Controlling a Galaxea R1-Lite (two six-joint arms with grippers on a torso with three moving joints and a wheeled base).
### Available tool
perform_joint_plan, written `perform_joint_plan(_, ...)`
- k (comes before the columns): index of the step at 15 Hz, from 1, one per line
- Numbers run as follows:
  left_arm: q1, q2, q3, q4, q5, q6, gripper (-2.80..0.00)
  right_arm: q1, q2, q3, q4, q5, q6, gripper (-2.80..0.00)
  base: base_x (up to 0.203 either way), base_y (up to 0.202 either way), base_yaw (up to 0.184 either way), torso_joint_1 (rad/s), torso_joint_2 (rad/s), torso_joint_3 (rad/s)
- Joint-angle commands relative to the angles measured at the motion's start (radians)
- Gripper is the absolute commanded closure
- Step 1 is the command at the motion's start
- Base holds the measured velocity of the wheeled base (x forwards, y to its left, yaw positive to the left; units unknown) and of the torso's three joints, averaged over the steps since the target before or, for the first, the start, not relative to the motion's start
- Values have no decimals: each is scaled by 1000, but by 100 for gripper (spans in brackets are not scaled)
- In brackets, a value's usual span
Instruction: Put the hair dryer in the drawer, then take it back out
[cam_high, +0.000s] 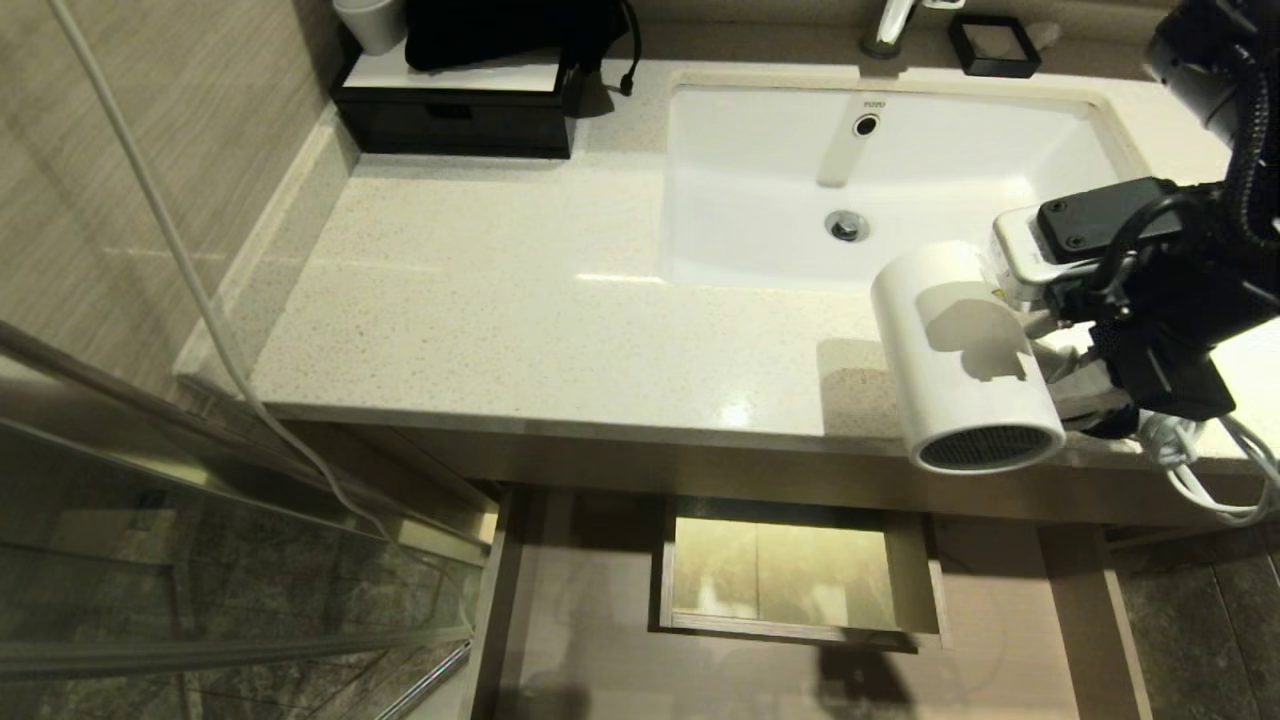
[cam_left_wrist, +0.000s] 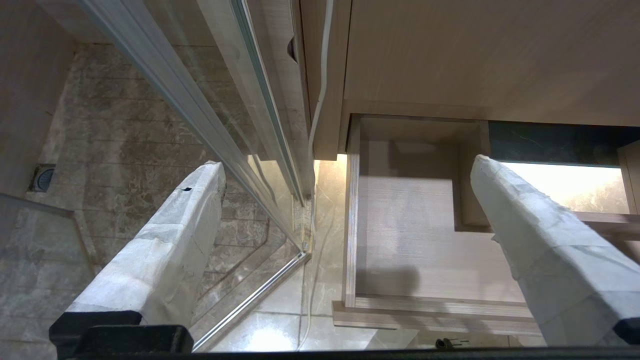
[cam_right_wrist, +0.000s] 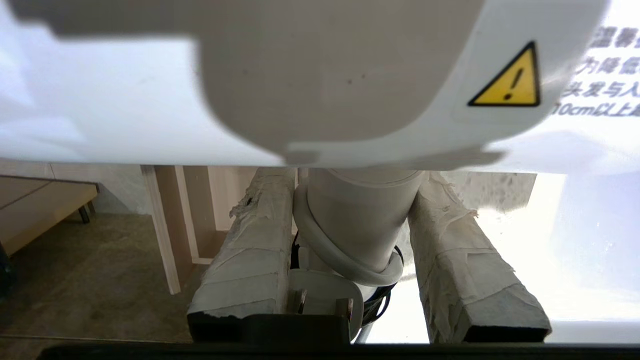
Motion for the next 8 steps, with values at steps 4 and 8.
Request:
perform_joint_plan(4, 0, 1, 0, 0, 0, 0, -280, 49, 70, 0, -31, -106, 40, 0, 0, 0, 0, 0, 0, 0)
perform_joint_plan(8, 0, 0, 0, 0, 0, 0, -280, 72, 128, 0, -145, -136, 121, 0, 0, 0, 0, 0, 0, 0)
